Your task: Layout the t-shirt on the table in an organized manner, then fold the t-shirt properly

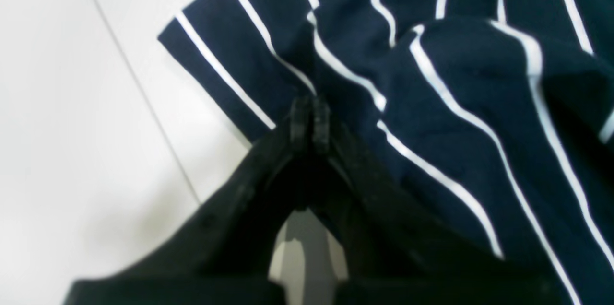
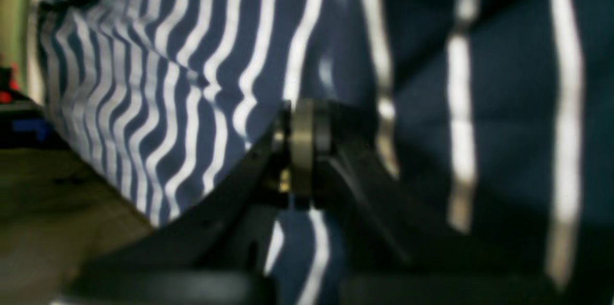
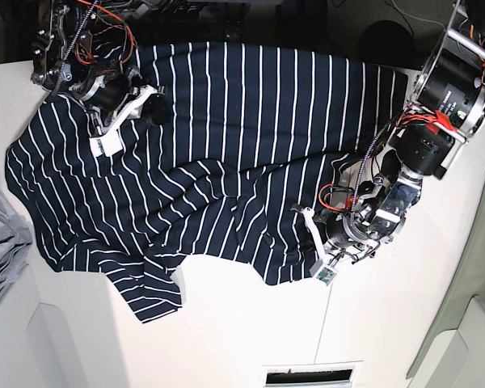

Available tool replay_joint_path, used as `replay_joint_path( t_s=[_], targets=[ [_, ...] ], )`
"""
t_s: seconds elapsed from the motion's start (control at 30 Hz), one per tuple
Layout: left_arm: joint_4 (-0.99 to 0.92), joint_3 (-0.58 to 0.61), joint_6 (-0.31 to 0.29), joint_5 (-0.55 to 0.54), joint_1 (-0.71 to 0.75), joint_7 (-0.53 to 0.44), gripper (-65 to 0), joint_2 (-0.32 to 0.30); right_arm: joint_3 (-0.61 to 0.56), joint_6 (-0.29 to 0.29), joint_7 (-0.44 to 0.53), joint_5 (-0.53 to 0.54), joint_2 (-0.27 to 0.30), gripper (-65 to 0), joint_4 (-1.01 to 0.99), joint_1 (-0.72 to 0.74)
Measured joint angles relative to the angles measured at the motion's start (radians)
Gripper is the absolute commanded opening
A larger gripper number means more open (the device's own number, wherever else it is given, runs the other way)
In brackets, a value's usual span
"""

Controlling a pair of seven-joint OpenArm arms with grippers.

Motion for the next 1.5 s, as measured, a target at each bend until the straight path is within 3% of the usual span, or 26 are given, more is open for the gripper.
replay_joint_path(
  t_s=[0.27,0.47,0.57,0.63,0.77,0.97,1.2,1.5],
  targets=[
    [-0.002,0.001,0.027,0.142,-0.029,0.009,-65.0,-0.002,-0.126,0.006,-0.003,0.002,-0.061,-65.0,0.013,0.056],
    [-0.010,0.017,0.084,0.230,-0.033,0.013,-65.0,-0.018,-0.278,0.002,-0.001,-0.171,-0.108,-65.0,0.012,0.077],
    [-0.022,0.064,0.103,0.232,-0.034,-0.009,-65.0,-0.021,-0.335,-0.001,-0.056,-0.224,-0.111,-65.0,0.012,0.074],
    [-0.023,0.095,0.159,0.255,-0.034,-0.009,-65.0,-0.020,-0.341,-0.001,-0.072,-0.254,-0.110,-65.0,0.010,0.071],
    [-0.024,0.111,0.203,0.327,-0.035,-0.015,-65.0,-0.027,-0.339,-0.005,-0.060,-0.254,-0.086,-65.0,0.010,0.043],
    [-0.027,0.111,0.207,0.329,-0.039,-0.030,-65.0,-0.048,-0.339,-0.001,-0.052,-0.225,-0.049,-65.0,0.014,0.007],
    [-0.028,0.111,0.249,0.367,-0.046,-0.035,-65.0,-0.049,-0.339,0.003,-0.055,-0.122,0.032,-65.0,0.019,-0.036],
    [-0.034,0.113,0.243,0.366,-0.099,-0.007,-65.0,-0.082,-0.339,0.003,-0.061,-0.063,0.045,-65.0,0.021,-0.045]
  ],
)
